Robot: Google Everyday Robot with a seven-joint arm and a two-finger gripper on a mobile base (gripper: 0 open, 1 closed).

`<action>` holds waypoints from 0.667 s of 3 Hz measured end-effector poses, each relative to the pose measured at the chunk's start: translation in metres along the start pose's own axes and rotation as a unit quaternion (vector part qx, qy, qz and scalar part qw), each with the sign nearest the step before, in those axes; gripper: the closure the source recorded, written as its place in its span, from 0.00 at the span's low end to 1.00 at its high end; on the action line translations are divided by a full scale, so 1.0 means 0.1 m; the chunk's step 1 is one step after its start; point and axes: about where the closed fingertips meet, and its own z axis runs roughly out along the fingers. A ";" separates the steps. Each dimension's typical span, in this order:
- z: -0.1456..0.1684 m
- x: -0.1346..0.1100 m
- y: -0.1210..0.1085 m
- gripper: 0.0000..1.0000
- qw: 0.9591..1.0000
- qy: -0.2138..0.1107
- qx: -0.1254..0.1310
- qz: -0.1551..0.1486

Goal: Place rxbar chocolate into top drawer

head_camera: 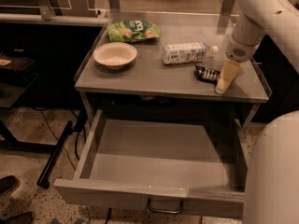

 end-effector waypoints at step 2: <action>0.00 0.00 0.00 0.42 1.000 0.000 0.000 0.000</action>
Offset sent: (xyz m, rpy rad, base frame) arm 0.0000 0.0000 0.0000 0.0000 0.0000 0.0000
